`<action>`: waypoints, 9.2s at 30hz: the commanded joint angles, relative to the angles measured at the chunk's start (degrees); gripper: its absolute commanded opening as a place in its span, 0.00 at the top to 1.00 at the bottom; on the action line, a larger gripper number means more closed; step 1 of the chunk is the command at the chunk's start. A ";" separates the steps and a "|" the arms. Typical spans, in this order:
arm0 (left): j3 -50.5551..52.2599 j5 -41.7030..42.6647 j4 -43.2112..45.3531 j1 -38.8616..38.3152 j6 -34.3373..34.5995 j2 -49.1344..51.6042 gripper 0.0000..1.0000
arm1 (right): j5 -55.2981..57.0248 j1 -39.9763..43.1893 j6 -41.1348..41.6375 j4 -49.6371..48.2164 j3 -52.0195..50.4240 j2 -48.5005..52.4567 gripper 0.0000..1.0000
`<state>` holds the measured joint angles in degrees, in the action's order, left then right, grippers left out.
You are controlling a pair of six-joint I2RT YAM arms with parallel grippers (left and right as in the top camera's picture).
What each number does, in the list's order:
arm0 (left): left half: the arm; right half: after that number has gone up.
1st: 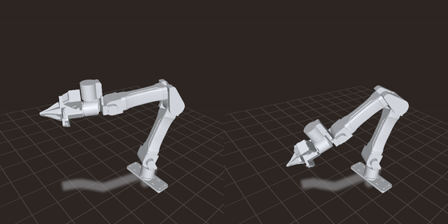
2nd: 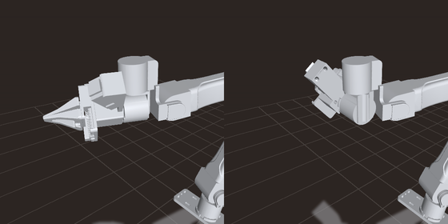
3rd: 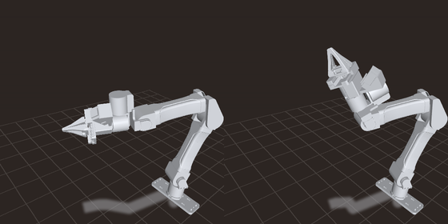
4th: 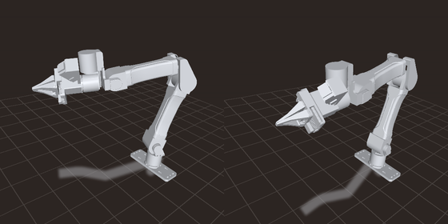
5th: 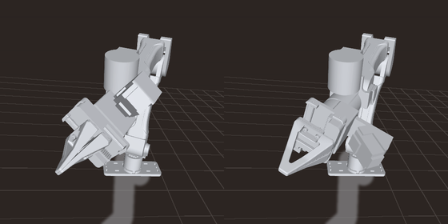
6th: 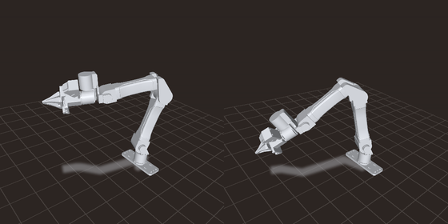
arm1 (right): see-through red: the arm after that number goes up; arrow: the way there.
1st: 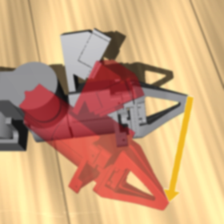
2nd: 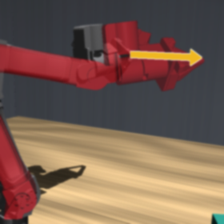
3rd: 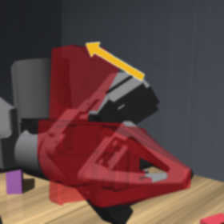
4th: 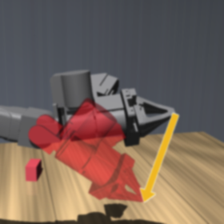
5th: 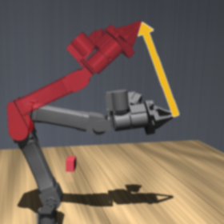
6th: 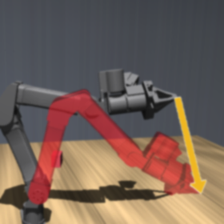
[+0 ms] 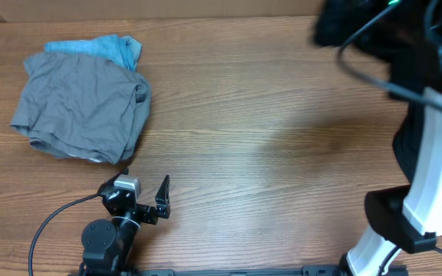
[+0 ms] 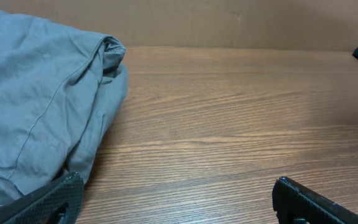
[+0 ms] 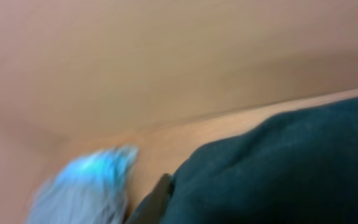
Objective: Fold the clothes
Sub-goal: 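Lift the black shorts with the right gripper and drop them mid-table, then grasp the shorts' top edge with the right gripper and pull them flat, then grasp the shorts' lower right corner with the right gripper and lift, then reach the left gripper to the shorts' left edge and grasp it, then pull the shorts apart with both grippers to spread them flat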
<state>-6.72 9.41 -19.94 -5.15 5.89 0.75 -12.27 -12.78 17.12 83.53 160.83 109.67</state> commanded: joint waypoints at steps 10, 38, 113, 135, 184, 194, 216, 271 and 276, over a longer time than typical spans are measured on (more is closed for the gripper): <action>0.70 0.07 0.11 0.39 0.55 -0.48 0.00 | 8.70 2.82 -5.07 13.55 1.33 1.81 0.00; 0.70 0.09 0.11 0.39 0.55 -0.48 0.00 | -13.62 1.49 -19.08 -40.63 -54.86 19.02 0.06; 0.70 0.09 0.11 0.39 0.55 -0.48 0.00 | 8.79 9.18 -9.97 3.96 -33.86 -15.76 0.96; 0.70 0.09 0.11 0.39 0.55 -0.48 0.00 | 11.37 9.09 14.78 -34.32 -103.06 -15.74 0.96; 0.70 -2.32 0.72 0.39 0.55 -0.48 0.00 | 10.34 7.10 15.56 -12.92 -90.75 -47.82 0.96; 0.31 16.57 6.75 0.35 12.72 -0.35 0.00 | 7.02 6.19 12.98 -5.75 -90.75 -56.22 0.96; -59.19 -10.80 -16.39 -23.76 -7.52 73.07 0.00 | 7.69 6.19 12.81 -6.45 -90.73 -56.19 0.96; -61.22 -22.10 -18.34 -24.39 12.81 100.37 0.96 | 16.28 6.21 16.09 -8.44 -92.32 -40.26 0.96; -61.11 -21.66 -5.55 -24.33 4.11 97.22 0.96 | 16.28 6.21 16.09 -8.48 -92.32 -40.26 0.96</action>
<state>-67.53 -12.23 -29.47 -29.89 16.01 97.89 3.40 -6.42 32.84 75.42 68.55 69.71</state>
